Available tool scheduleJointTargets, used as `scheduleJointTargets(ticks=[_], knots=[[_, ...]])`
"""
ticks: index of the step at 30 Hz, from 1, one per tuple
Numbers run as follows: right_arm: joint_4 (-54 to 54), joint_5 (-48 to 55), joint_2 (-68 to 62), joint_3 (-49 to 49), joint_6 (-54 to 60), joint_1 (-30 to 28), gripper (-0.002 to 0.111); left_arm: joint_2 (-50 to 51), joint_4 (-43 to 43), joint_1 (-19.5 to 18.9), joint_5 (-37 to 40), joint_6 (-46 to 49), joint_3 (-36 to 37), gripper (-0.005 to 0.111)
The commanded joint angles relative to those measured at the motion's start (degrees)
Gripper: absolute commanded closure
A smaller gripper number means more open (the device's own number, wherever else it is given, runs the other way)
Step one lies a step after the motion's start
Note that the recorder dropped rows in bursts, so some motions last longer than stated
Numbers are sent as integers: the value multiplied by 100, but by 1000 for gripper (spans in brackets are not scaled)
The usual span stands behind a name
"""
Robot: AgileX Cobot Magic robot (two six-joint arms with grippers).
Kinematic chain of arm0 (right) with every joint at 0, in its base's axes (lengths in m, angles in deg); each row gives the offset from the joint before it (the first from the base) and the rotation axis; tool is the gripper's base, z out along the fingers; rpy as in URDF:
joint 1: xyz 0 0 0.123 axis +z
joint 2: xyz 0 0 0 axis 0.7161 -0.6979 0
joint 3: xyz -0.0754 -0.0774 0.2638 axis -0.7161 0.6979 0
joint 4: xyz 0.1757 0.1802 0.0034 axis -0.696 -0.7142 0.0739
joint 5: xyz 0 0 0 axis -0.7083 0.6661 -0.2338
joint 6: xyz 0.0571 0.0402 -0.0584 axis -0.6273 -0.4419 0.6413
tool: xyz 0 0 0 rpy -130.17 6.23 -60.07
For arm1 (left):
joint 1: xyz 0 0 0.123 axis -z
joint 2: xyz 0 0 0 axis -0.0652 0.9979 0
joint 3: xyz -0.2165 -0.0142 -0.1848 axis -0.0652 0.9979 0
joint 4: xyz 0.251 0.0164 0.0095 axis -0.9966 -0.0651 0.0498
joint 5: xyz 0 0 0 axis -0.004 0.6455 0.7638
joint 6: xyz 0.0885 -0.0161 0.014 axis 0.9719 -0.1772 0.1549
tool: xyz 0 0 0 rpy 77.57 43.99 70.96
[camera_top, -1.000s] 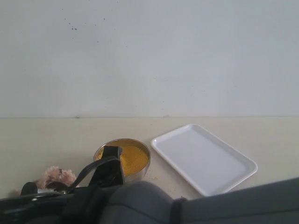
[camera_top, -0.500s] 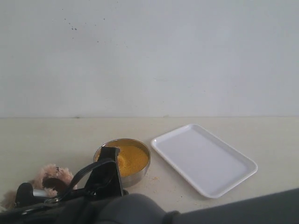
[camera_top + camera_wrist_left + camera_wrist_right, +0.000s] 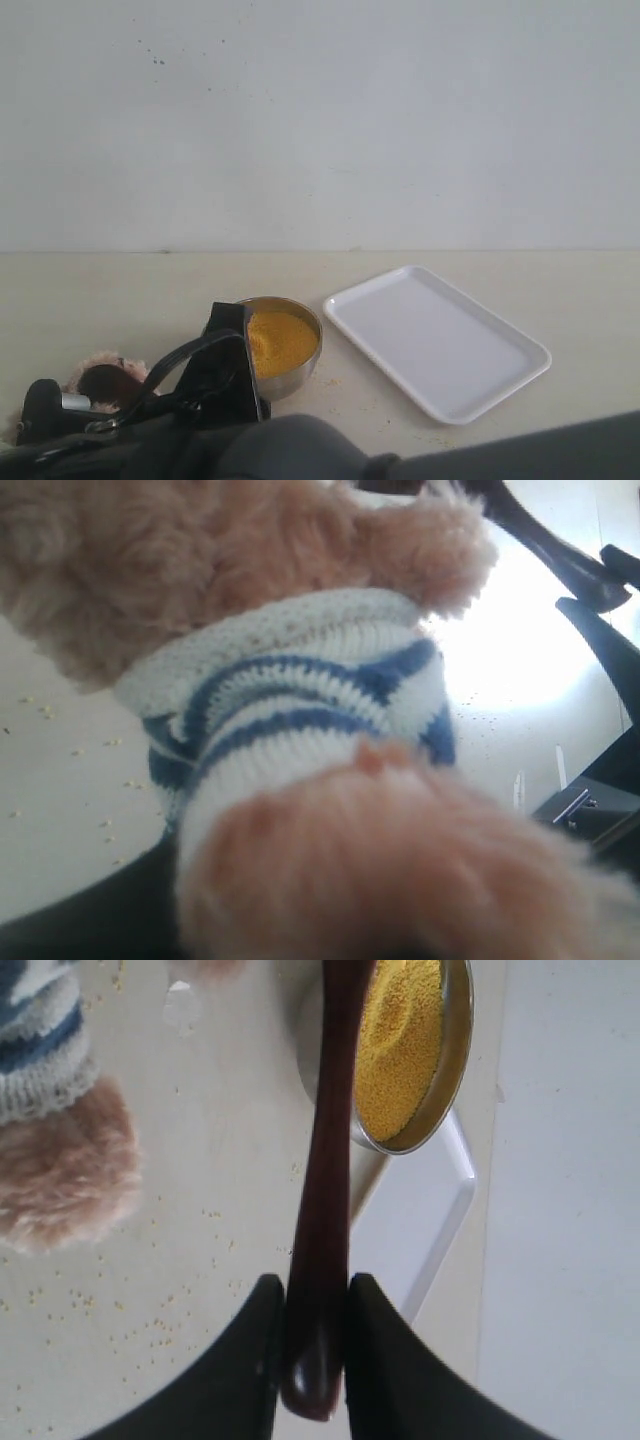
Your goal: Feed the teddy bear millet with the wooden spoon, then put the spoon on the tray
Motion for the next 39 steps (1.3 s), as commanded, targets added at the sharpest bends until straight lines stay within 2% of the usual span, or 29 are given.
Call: scheduleJointTargets(ticks=[1, 11, 17, 23, 27, 31, 39], knots=[[80, -4, 86, 21, -30, -37, 108, 6, 103, -5, 123, 26, 11, 103], [174, -4, 271, 228, -88, -135, 108, 6, 103, -5, 123, 26, 11, 103], [125, -4, 538, 228, -193, -409, 108, 6, 103, -5, 123, 26, 11, 103], [-631, -4, 862, 218, 26, -993, 108, 6, 103, -5, 123, 26, 11, 103], [-1507, -4, 886, 37, 816, -1693, 108, 6, 103, -5, 123, 26, 11, 103], [-1716, -4, 773, -243, 1270, -2236, 108, 6, 103, -5, 123, 26, 11, 103], [-1490, -4, 103, -925, 1929, -2452, 108, 6, 103, -5, 123, 26, 11, 103]])
